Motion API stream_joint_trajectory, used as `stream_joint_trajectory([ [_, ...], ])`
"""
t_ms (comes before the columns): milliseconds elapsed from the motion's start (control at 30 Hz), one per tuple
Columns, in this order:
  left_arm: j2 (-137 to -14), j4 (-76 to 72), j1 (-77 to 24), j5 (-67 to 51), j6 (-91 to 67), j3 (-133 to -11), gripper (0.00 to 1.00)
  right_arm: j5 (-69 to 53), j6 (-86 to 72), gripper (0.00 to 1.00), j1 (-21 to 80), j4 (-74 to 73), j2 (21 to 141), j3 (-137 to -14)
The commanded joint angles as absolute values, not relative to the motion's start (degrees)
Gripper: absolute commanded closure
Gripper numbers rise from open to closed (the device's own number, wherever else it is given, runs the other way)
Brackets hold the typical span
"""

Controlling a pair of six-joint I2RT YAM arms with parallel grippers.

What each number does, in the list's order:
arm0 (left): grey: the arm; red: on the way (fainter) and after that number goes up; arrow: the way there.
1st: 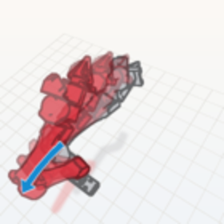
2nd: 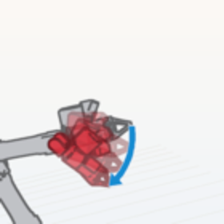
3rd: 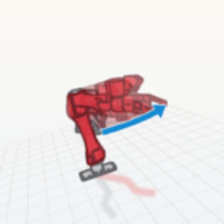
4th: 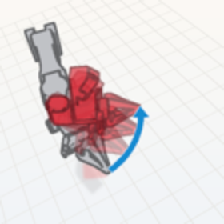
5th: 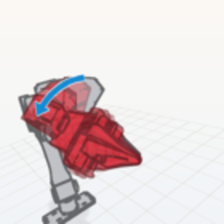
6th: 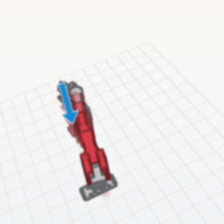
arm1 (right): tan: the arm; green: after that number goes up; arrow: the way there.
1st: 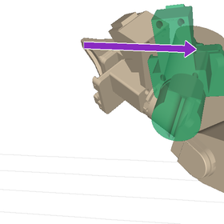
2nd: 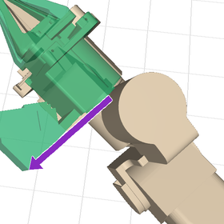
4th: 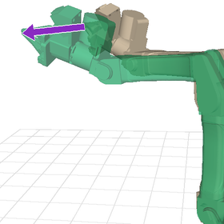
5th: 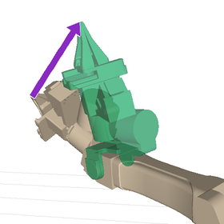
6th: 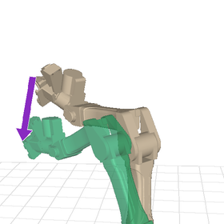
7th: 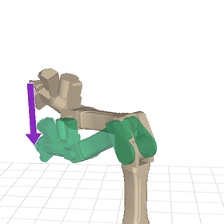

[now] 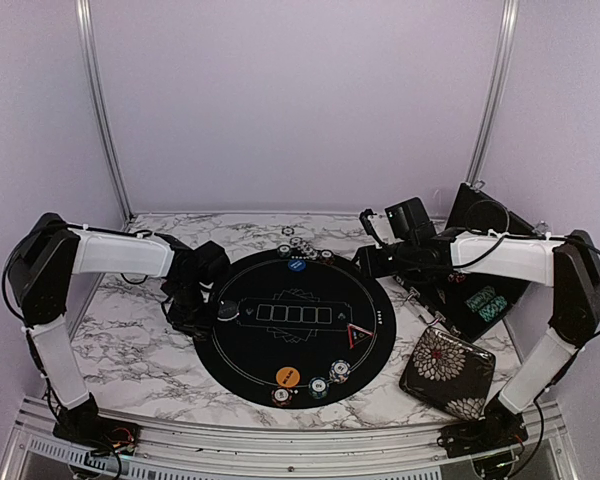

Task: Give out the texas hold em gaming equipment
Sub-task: Place the pile of poker chips at the dealer area.

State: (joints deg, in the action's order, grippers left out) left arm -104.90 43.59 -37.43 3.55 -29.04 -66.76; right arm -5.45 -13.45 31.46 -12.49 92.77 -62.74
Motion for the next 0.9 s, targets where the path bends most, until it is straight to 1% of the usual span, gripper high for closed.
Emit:
stream_joint_trajectory([
  [0, -105.98, 45.26, -36.92, 4.36, -27.96, -68.44, 0.61, -5.01, -13.1, 0.57, 30.94, -11.52, 91.85, -63.28],
  [600, -107.43, 45.19, -36.47, 4.35, -27.44, -69.46, 0.61, -4.92, -13.03, 0.57, 30.83, -11.6, 91.87, -63.28],
  [867, -107.06, 45.18, -36.48, 4.35, -27.47, -69.0, 0.54, -4.94, -13.01, 0.57, 30.85, -11.69, 91.78, -63.28],
])
